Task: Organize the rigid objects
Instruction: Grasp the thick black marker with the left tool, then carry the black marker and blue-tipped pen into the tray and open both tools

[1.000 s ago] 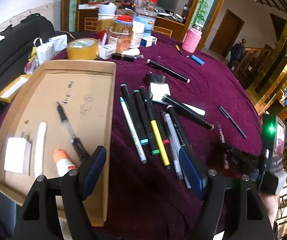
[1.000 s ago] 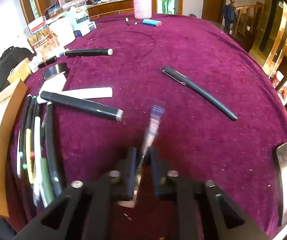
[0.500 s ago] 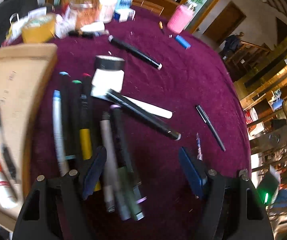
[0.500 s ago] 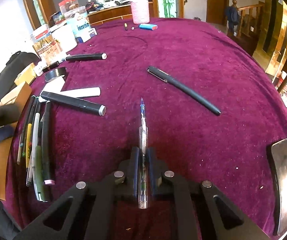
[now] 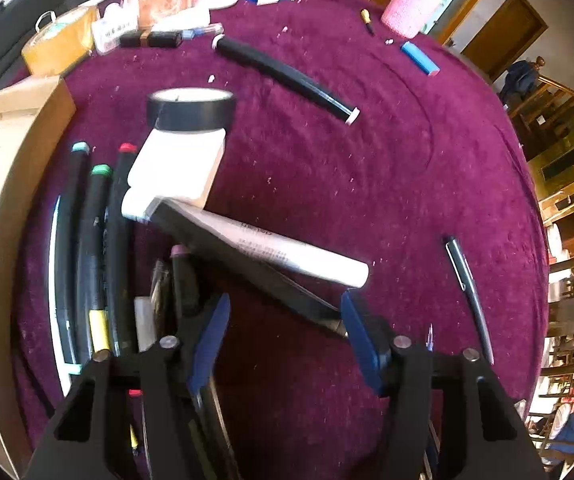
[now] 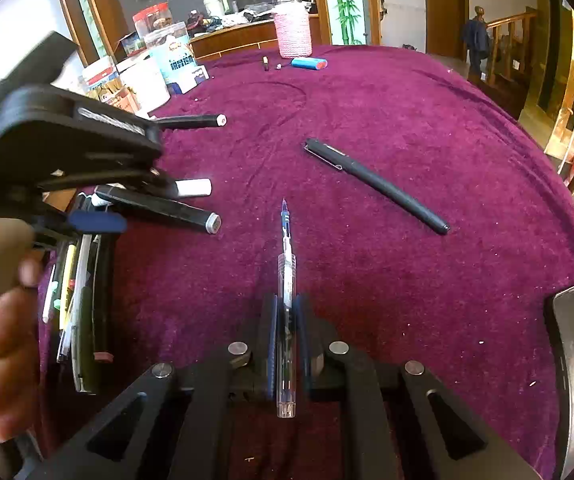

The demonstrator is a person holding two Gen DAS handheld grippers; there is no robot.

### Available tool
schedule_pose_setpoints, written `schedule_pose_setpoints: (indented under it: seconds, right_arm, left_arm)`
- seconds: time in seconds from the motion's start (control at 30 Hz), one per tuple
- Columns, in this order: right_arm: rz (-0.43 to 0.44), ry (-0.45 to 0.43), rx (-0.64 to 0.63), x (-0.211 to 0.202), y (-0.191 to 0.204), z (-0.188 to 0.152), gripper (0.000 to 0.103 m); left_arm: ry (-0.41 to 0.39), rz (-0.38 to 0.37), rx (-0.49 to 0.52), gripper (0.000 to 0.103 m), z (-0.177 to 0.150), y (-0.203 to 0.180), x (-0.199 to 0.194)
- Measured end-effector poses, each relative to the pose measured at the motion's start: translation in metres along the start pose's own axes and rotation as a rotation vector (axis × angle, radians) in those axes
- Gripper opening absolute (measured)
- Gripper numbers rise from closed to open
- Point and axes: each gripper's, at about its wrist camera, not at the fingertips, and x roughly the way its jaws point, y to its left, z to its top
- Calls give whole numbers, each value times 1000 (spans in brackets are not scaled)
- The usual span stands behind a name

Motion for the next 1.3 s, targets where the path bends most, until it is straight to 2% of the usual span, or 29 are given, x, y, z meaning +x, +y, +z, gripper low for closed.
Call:
schedule_pose_setpoints:
  seconds: [0.23,0.33,0.37,0.53,0.73,1.0,1.1,1.17,1.3]
  right_arm:
    - [15,-4,-4,0,0,-1,9]
    - [15,-5,-13,1,1,0,9]
    - [15,-5,-14,0,1,-1,9]
    - [11,-5,-21,1,3,-1,9]
    - [11,-6,-33,1,4,-1,9]
    - [23,-22,-45,-3,8,-1,8]
    - [87,-8,-47,-9,19,-1,8]
    - [124,-16,-72,-19,35,0,8]
    - [256,-38,-134,-41,82,4,9]
  left_arm:
    - [-14,-18,-28,39,-4,1,0]
    - [-8,-43,-38,22,-6,6,-3]
    - [-7,-58,-39,19,-6,7,-3]
    - [4,-102,-53,15,-7,15,-3]
    - [-17,-182,-13,15,-23,25,-23]
    - [-60,-272,11,15,-55,64,-74]
    - [-79,-297,-10,15,-65,91,-94]
    - [-93,-307,-32,15,-70,112,-104]
    - [-115,-306,-98,15,-81,157,-123]
